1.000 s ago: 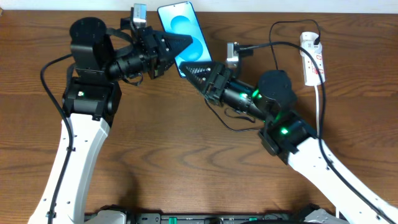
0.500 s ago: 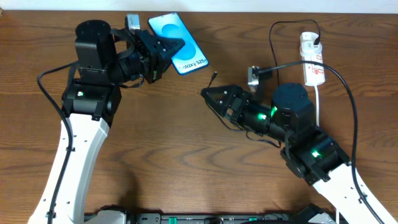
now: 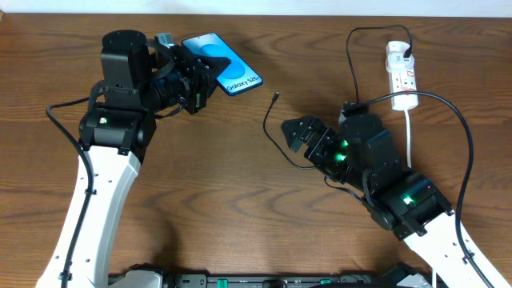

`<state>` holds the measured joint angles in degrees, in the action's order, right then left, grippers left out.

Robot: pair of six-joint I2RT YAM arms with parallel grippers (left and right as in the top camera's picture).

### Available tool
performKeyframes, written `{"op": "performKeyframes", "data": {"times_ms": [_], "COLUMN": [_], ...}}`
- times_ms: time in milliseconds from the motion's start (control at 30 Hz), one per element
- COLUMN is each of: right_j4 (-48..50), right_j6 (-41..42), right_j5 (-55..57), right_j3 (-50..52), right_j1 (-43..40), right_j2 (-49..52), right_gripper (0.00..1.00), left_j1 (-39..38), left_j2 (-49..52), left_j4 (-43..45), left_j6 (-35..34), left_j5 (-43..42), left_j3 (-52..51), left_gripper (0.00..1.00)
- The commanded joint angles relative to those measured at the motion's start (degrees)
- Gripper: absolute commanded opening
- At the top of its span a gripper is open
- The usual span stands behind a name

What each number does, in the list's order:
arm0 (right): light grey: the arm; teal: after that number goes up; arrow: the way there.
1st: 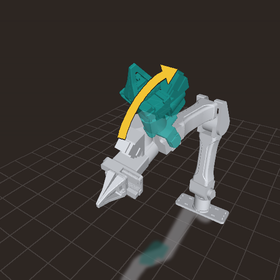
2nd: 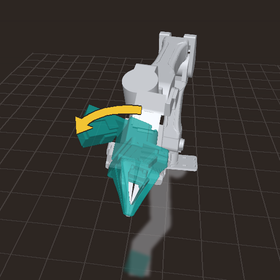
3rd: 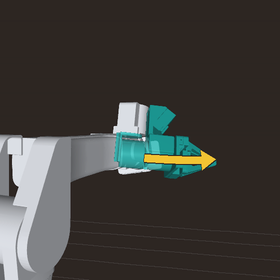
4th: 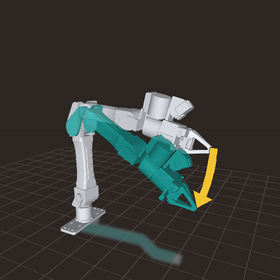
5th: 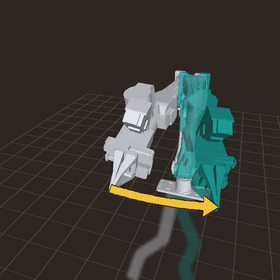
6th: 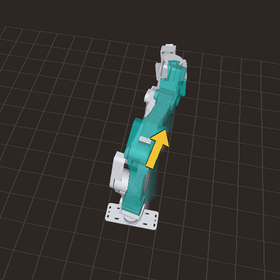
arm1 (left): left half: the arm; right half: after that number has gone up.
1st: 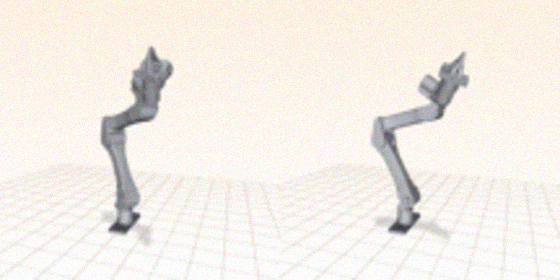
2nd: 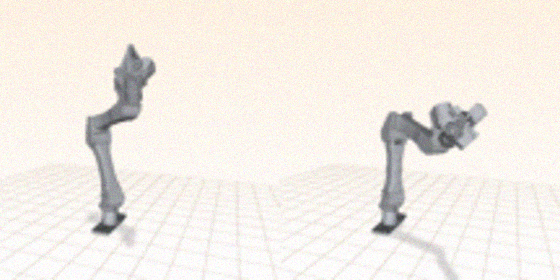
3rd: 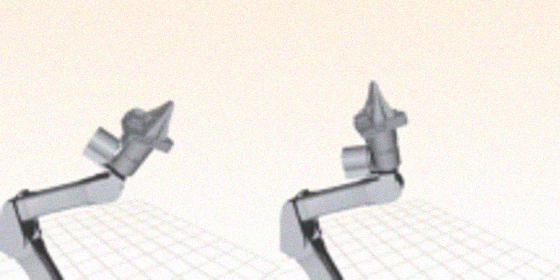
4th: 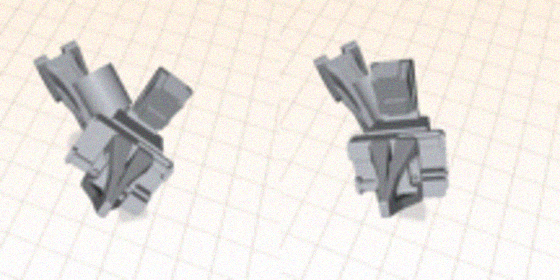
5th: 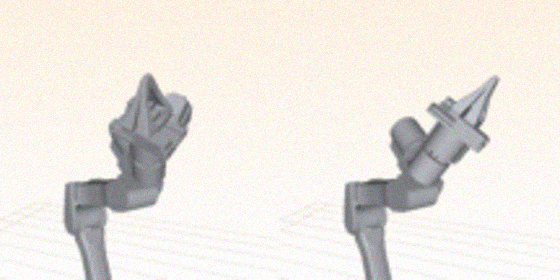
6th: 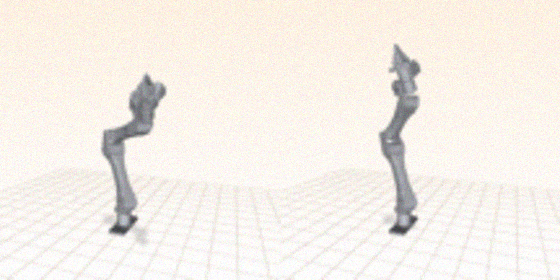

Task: Plug charger to phone and switch on socket
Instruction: 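Open the right gripper and pull it away from the phone, then move the right gripper over the black USB-C cable plug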

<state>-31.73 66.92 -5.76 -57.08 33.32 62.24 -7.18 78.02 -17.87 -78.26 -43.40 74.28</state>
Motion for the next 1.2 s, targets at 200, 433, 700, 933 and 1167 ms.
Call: {"op": "performKeyframes", "data": {"times_ms": [200,433,700,933,1167], "right_j4": [-1.31,-1.07,3.74,14.93,20.65], "right_j6": [-3.23,-3.78,-3.78,-3.78,-6.62], "right_j5": [7.61,9.18,13.77,9.38,9.84], "right_j3": [0.2,0.2,0.2,0.17,0.04], "right_j1": [-0.33,-0.33,-0.33,-1.01,-4.15], "right_j2": [5.2,9.9,16.87,26.88,29.38], "right_gripper": [0.99,0.99,0.88,0.8,0.77], "left_j1": [0.13,0.15,0.15,0.15,0.13], "left_j2": [-1.05,-1.01,-0.46,0.63,1.46], "left_j4": [-3.13,-3.1,-3.32,-10.73,-12.13], "left_j6": [-3.45,6.73,20.81,32.35,47.91], "left_j5": [1.27,8.74,11.82,20.26,20.33], "left_j3": [1.77,1.77,1.77,1.77,1.77], "left_gripper": [0.07,0.07,0.07,0.07,0.07]}}
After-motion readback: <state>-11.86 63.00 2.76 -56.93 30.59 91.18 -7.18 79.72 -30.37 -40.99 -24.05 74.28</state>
